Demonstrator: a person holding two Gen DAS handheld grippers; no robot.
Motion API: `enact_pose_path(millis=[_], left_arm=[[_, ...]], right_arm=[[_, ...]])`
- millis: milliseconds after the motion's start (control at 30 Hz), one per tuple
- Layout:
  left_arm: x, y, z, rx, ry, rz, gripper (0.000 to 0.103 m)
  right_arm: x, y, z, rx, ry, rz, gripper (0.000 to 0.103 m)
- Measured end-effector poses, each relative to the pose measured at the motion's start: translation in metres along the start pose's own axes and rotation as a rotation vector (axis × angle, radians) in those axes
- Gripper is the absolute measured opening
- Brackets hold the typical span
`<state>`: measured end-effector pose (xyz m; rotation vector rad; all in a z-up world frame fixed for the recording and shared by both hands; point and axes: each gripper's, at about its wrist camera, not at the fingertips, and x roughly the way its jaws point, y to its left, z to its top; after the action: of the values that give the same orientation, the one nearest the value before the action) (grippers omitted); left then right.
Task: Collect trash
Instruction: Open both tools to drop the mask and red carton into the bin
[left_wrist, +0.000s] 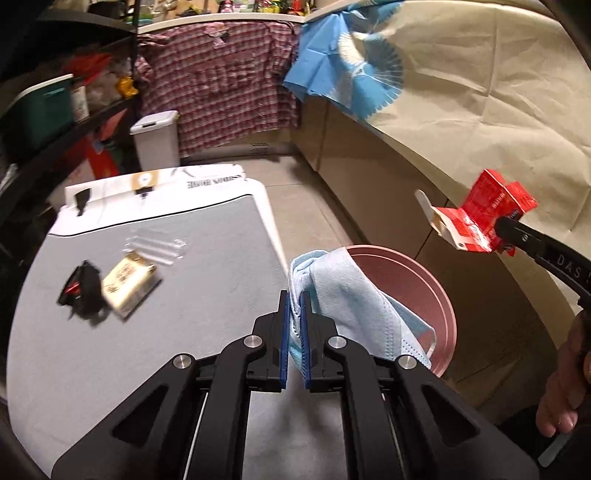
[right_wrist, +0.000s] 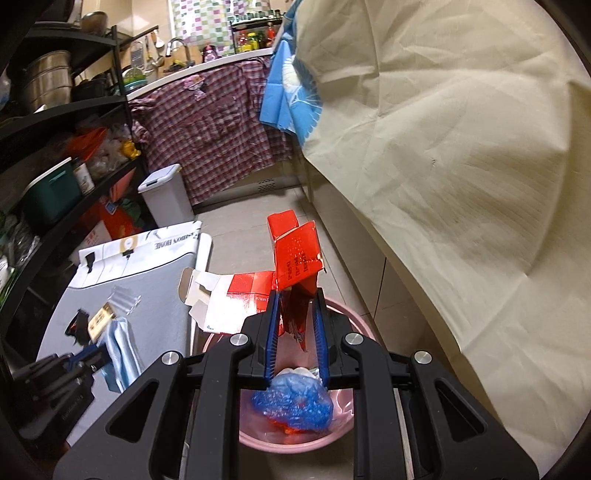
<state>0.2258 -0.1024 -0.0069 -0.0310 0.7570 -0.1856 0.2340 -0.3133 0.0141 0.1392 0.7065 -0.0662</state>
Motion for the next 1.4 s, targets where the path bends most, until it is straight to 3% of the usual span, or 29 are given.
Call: enact_pose_path(millis=[500,800,900,967,1400], left_arm=[[0.071,-0.025,0.0,0.023,0.087,-0.056,0.005],[0.092,-0.028,0.001,-0.001,0.118,-0.062,0.006],[0.103,-0.029,-0.001,-0.003,0.174,-0.103,0.011],[0.106,-0.029,-0.004,0.008,0.194,-0.108,0.02],[0.063,-0.012,-0.007,-0.01,0.135,-0.105,0.023]], right_arm=[[0.052,-0.004,-0.008,0.006,0.072,-0.041,0.018],[0.064,-0.004,-0.009,0.002,0.093,-0.054,0.02],[0.068,-0.004,-0.009,0.002,0.106,-0.07,0.025],[0.07,-0.003,-0.01,0.005,0.111,-0.079,0.05],[0.066,0.001,-0.012,-0.008,0.088,-0.06,0.05]])
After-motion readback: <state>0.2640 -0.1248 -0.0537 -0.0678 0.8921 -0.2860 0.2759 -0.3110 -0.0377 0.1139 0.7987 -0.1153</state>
